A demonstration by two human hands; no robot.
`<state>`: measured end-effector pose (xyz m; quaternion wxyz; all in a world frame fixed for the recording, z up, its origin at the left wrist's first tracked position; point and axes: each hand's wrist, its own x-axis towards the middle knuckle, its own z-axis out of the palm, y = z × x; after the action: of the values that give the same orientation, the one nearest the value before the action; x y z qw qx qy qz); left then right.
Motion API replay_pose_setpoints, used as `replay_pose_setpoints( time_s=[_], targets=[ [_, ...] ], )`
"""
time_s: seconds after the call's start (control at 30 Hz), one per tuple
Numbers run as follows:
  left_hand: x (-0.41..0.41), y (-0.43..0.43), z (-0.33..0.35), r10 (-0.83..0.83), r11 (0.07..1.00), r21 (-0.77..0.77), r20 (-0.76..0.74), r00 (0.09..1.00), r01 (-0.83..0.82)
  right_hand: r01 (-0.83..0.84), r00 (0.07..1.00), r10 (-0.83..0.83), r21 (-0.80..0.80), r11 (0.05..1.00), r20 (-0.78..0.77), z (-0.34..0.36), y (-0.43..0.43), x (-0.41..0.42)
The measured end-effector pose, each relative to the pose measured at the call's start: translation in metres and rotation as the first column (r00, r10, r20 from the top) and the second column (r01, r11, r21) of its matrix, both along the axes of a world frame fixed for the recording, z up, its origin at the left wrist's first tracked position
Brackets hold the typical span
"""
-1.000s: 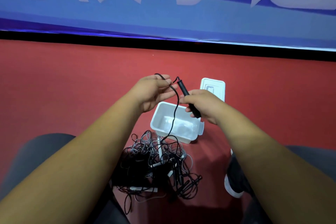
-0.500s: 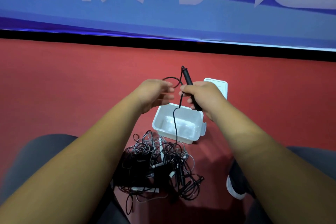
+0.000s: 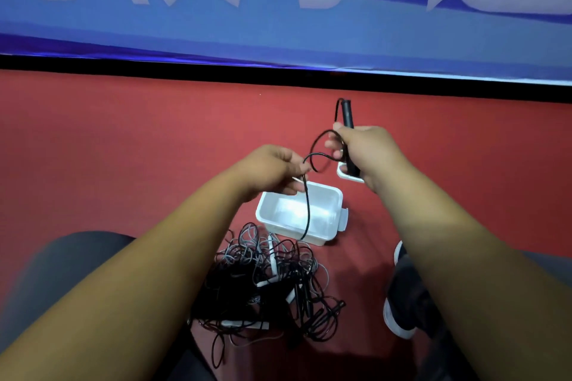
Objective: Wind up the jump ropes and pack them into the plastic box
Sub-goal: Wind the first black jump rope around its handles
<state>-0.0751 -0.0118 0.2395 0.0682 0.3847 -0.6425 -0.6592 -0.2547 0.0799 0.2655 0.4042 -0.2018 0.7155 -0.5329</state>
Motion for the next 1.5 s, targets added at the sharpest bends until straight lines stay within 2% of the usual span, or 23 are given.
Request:
replay_pose_setpoints(
  time_s=[0.13, 0.2, 0.23, 0.33, 0.5, 0.63, 0.73, 0.87, 0.93, 1.03, 1.07, 1.13, 1.17, 1.23, 1.33, 1.43, 1.5],
  targets=[
    [-0.003, -0.005, 0.017, 0.194, 0.970, 0.171, -0.105, 0.975, -0.174, 0.020, 0.999, -0.028, 0.218, 0.976, 0.034, -0.029, 0.001, 0.008],
    [-0.004, -0.006, 0.020, 0.285, 0.942, 0.226, -0.141, 0.948, -0.250, 0.024, 0.999, -0.036, 0.284, 0.958, 0.037, -0.038, 0.005, 0.013],
    [-0.004, -0.007, 0.022, 0.328, 0.924, 0.259, -0.157, 0.931, -0.282, -0.001, 0.996, -0.026, 0.301, 0.954, 0.085, -0.040, 0.007, 0.018],
    [-0.005, -0.009, 0.024, 0.439, 0.859, 0.378, -0.193, 0.878, -0.346, -0.096, 0.974, 0.027, 0.300, 0.949, 0.227, -0.047, 0.010, 0.031],
    [-0.004, -0.017, 0.024, 0.612, 0.727, 0.541, -0.233, 0.756, -0.422, -0.193, 0.966, 0.151, 0.203, 0.960, 0.209, -0.051, 0.013, 0.046],
    [0.001, -0.026, 0.023, 0.728, 0.652, 0.534, -0.243, 0.641, -0.538, -0.257, 0.954, 0.232, 0.116, 0.959, 0.192, -0.047, 0.015, 0.050],
    [0.006, -0.033, 0.017, 0.782, 0.615, 0.442, -0.235, 0.577, -0.653, -0.183, 0.958, 0.164, 0.063, 0.981, 0.237, -0.042, 0.013, 0.051],
    [0.011, -0.037, 0.008, 0.839, 0.541, 0.346, -0.151, 0.523, -0.767, -0.097, 0.994, 0.094, 0.045, 0.994, 0.060, -0.031, 0.011, 0.045],
    [0.010, -0.035, 0.003, 0.809, 0.578, 0.305, -0.089, 0.582, -0.757, -0.081, 0.997, 0.081, 0.047, 0.996, -0.003, -0.025, 0.010, 0.042],
    [0.004, -0.028, -0.006, 0.626, 0.741, 0.266, 0.058, 0.778, -0.617, -0.037, 0.999, 0.037, 0.018, 0.999, 0.007, -0.013, 0.008, 0.039],
    [0.002, -0.022, -0.008, 0.519, 0.813, 0.247, 0.103, 0.849, -0.527, -0.023, 1.000, 0.023, 0.006, 1.000, 0.007, -0.009, 0.007, 0.038],
    [-0.001, -0.007, -0.011, 0.206, 0.960, 0.155, 0.165, 0.964, -0.232, 0.008, 1.000, -0.008, -0.021, 1.000, -0.001, -0.001, 0.005, 0.034],
    [-0.003, 0.001, -0.012, 0.037, 0.994, 0.098, 0.184, 0.982, -0.056, 0.024, 1.000, -0.024, -0.038, 0.999, -0.003, 0.004, 0.004, 0.032],
    [-0.007, 0.015, -0.017, -0.183, 0.983, 0.009, 0.186, 0.965, 0.184, 0.047, 0.999, -0.047, -0.074, 0.996, -0.006, 0.010, 0.002, 0.026],
    [-0.012, 0.024, -0.022, -0.232, 0.959, -0.129, 0.142, 0.962, 0.251, 0.077, 0.997, -0.076, -0.111, 0.991, 0.006, 0.017, 0.000, 0.015],
    [-0.012, 0.022, -0.018, -0.150, 0.967, -0.193, 0.086, 0.985, 0.164, 0.099, 0.995, -0.098, -0.139, 0.985, 0.011, 0.017, 0.000, 0.006],
    [-0.011, 0.017, -0.013, -0.096, 0.981, -0.164, 0.039, 0.995, 0.101, 0.097, 0.995, -0.096, -0.131, 0.987, 0.008, 0.012, 0.001, 0.000]
  ],
)
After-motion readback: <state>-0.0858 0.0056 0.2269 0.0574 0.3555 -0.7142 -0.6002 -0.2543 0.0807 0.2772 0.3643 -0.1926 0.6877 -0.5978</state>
